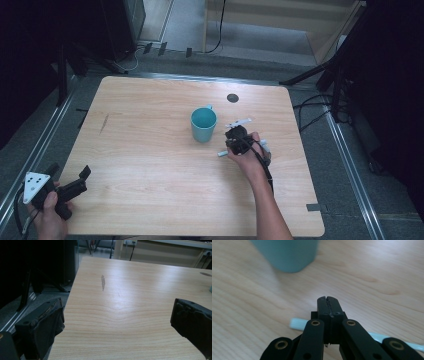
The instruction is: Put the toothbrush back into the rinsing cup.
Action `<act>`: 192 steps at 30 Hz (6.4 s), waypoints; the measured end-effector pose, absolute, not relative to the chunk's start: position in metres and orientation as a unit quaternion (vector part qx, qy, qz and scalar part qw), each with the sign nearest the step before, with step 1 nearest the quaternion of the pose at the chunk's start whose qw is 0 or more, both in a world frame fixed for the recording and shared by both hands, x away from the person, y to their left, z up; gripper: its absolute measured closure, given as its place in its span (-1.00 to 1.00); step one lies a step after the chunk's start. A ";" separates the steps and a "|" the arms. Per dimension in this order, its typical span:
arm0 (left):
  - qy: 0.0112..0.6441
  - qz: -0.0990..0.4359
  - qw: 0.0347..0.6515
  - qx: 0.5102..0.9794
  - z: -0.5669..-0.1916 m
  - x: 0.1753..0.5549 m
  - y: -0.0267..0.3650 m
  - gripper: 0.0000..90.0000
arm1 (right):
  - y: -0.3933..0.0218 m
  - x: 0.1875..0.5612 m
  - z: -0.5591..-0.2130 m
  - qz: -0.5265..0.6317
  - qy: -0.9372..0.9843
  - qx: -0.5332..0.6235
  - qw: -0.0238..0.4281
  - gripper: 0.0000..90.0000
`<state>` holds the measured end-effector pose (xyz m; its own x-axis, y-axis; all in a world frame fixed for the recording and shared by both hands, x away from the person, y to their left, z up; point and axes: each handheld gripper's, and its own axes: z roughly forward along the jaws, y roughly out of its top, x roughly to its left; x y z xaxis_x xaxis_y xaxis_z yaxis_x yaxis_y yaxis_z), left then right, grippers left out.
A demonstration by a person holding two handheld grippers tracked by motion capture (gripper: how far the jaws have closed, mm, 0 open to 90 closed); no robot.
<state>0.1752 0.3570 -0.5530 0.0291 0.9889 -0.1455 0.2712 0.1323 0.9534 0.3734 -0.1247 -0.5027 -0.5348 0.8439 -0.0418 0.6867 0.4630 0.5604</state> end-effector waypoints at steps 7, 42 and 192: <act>0.585 0.378 0.474 0.539 -0.553 0.175 0.357 -1.00 | -0.099 0.369 -0.516 0.230 0.860 0.433 0.142 1.00; 0.586 0.379 0.467 0.544 -0.553 0.177 0.356 -1.00 | -0.239 0.328 -0.499 0.139 0.869 0.454 0.138 0.83; 0.585 0.377 0.474 0.540 -0.553 0.176 0.357 -1.00 | -0.075 0.379 -0.482 0.524 0.692 0.432 0.244 0.60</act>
